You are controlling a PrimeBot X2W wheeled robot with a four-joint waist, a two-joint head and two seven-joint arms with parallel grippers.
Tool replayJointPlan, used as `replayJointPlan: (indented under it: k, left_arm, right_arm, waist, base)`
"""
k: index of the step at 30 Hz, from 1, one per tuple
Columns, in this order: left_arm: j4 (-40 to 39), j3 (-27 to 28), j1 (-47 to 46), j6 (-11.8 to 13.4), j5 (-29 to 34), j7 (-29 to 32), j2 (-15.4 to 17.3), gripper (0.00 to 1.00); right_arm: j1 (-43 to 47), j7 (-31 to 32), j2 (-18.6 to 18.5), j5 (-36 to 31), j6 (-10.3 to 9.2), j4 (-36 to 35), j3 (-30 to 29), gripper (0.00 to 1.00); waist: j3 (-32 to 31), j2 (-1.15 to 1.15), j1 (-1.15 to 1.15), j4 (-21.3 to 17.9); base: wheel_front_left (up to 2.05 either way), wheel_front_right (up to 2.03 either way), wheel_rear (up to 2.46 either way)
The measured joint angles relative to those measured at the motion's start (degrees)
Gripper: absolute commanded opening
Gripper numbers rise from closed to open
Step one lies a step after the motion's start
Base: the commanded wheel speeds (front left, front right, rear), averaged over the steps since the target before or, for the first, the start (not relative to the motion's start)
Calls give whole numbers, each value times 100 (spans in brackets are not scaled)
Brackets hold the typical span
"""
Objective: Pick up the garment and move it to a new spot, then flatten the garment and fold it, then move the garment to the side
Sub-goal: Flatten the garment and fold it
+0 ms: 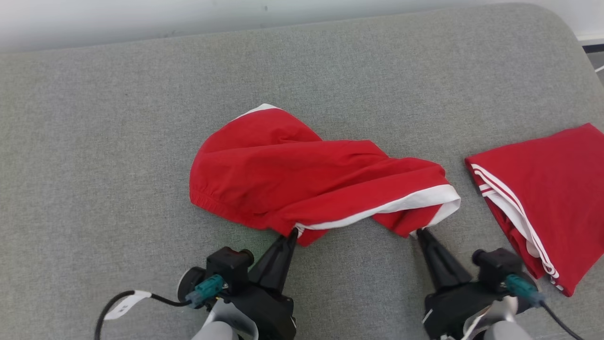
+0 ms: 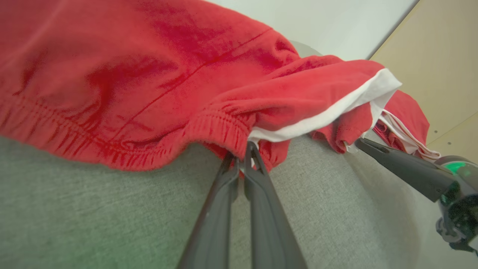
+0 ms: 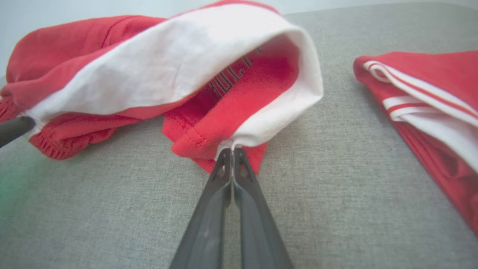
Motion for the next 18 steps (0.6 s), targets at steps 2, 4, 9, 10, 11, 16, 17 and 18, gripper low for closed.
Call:
replayJointPlan:
  k: [2,4,9,10,11,16,17,18]
  left_arm:
    - [-131,54,1,65,2,-27,49,0]
    - [-309,130,2,105,-2,-40,121,0]
    - [-1003,315,58,202,-65,123,393,0]
    - [-1176,354,75,200,-109,203,460,0]
    - [-1352,393,91,202,-131,255,533,0]
    - [-2558,878,-175,246,-260,855,1150,0]
    - [-2686,948,-274,250,-259,949,1245,0]
    - [-2805,1029,-385,254,-259,1027,1332,0]
  right_arm:
    - [20,-105,-44,-9,0,-169,-130,0]
    - [81,-169,-109,-66,0,-393,-281,0]
    - [207,-280,-292,-344,0,-1141,-713,0]
    - [207,-299,-331,-419,0,-1295,-804,0]
    - [205,-327,-365,-481,0,-1438,-880,0]
    - [-182,-368,-569,-795,0,-2148,-1356,0]
    - [-302,-361,-605,-821,0,-2208,-1403,0]
    - [-426,-365,-639,-850,0,-2276,-1438,0]
  waist:
    - [-11,0,0,2]
    - [-27,0,0,0]
    - [-101,0,0,0]
    - [-121,0,0,5]
    - [-141,0,0,14]
    - [-280,0,0,137]
    - [-300,0,0,158]
    - [-323,0,0,177]
  base:
    - [0,0,0]
    - [0,0,0]
    - [0,0,0]
    - [0,0,0]
    - [0,0,0]
    - [0,0,0]
    - [0,0,0]
    - [0,0,0]
